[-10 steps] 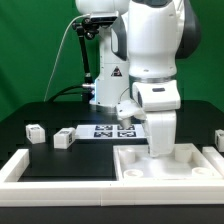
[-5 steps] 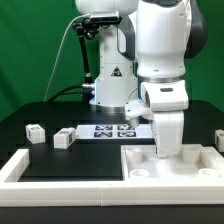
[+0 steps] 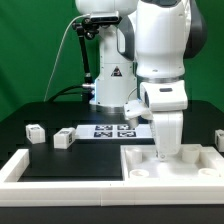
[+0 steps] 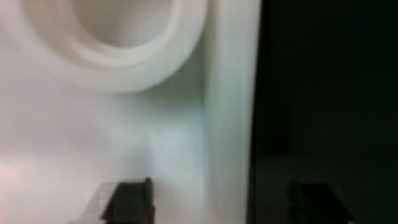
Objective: Assemble one leg
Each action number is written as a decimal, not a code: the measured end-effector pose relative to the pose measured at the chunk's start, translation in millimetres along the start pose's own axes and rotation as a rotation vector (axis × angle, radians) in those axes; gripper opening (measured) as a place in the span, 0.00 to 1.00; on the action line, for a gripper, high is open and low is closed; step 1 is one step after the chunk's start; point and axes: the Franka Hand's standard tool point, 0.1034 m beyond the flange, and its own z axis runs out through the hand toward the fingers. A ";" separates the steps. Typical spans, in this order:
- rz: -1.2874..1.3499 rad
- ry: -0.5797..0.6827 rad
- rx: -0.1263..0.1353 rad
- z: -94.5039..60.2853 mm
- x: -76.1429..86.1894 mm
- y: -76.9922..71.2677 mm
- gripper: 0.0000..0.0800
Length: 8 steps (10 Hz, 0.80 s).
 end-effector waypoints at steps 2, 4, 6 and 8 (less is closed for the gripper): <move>0.000 0.000 0.000 0.0 -0.1 0.0 0.74; 0.000 0.000 0.000 0.0 -0.2 0.0 0.80; 0.002 0.000 -0.001 -1.2 -0.7 -0.1 0.81; 0.053 -0.011 -0.021 -18.1 2.2 -5.5 0.81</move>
Offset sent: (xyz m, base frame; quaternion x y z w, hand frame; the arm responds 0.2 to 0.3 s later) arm 0.0000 0.0000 0.0000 0.0000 0.0000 0.0000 1.0000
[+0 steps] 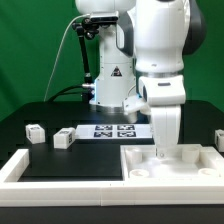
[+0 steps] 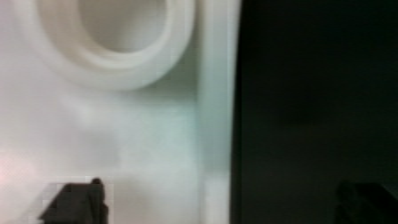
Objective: Assemble one leg
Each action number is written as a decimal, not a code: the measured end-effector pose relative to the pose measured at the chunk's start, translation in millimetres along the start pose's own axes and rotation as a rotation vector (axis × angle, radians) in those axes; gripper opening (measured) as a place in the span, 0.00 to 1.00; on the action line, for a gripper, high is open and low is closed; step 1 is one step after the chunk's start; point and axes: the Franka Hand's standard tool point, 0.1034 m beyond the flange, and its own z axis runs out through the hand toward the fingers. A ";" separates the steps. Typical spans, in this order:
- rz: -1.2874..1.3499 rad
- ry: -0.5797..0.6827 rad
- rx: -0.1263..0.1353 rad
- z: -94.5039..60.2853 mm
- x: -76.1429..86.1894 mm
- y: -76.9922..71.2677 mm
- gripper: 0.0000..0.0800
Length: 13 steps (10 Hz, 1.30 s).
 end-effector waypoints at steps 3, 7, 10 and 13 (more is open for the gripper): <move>0.086 -0.008 -0.032 -26.5 24.1 -14.2 0.81; 0.263 -0.002 -0.029 -25.2 25.9 -15.1 0.81; 0.550 0.008 -0.027 -24.9 29.0 -16.8 0.81; 0.956 0.066 -0.046 -19.9 54.8 -32.5 0.81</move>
Offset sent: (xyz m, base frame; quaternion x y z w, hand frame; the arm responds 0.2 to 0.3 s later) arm -0.0092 0.0318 0.0189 0.0029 -0.0070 0.1515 0.9884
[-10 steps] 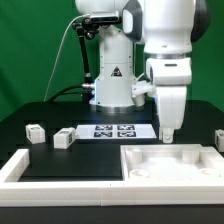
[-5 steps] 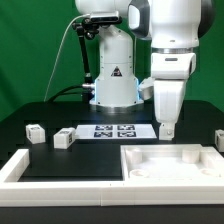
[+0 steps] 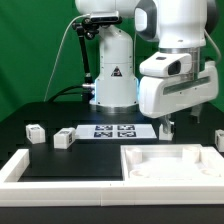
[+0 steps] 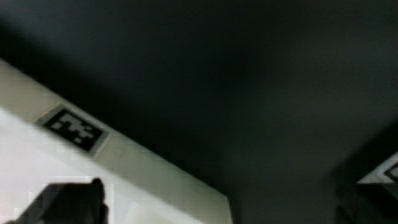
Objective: Assemble one leg
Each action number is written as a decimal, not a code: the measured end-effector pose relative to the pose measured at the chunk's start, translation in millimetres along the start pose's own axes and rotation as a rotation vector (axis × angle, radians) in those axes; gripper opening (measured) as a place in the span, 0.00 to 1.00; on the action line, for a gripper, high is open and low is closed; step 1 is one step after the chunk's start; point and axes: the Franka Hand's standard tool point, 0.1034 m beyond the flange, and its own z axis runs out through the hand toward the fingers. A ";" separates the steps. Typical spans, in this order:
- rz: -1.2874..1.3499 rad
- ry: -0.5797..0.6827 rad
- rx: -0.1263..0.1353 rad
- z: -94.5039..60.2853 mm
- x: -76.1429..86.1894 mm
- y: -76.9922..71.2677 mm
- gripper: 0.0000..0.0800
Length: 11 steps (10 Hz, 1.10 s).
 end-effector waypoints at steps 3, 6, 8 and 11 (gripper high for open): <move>0.344 -0.005 0.026 3.3 8.9 -35.0 0.81; 0.675 -0.006 0.060 3.8 22.5 -59.2 0.81; 0.816 -0.010 0.076 3.9 24.8 -61.7 0.81; 0.817 -0.031 0.078 4.7 22.5 -60.9 0.81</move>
Offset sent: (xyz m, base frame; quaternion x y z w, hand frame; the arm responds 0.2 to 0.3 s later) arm 0.0004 0.0383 -0.0001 -0.0036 -0.0017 0.2926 0.9562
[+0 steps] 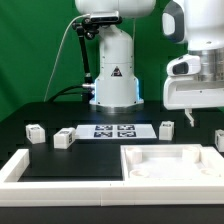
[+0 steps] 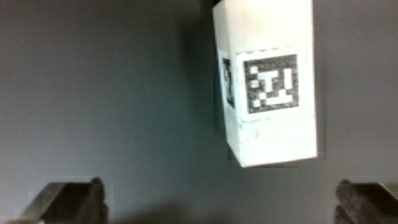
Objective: Assemble one leg
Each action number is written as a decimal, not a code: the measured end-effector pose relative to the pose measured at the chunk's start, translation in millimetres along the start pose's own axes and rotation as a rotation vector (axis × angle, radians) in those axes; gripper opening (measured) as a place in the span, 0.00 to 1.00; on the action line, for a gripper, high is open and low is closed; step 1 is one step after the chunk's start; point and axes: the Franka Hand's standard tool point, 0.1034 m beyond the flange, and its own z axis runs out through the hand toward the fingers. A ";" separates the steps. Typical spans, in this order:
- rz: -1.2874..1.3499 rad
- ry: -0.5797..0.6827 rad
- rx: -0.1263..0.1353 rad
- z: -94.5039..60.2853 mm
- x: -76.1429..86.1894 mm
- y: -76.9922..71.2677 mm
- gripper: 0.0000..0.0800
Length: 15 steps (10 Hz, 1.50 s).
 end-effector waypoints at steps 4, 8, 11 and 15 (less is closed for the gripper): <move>0.016 -0.234 -0.043 0.8 -1.9 -13.4 0.81; 0.016 -0.549 -0.104 10.2 -4.7 -5.0 0.81; 0.013 -0.736 -0.135 19.7 -10.8 -11.4 0.81; -0.040 -0.711 -0.098 32.0 -10.8 -22.9 0.81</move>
Offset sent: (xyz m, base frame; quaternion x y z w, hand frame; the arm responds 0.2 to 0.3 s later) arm 0.0077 0.0249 0.0049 -0.0050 -0.1631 0.0178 0.9864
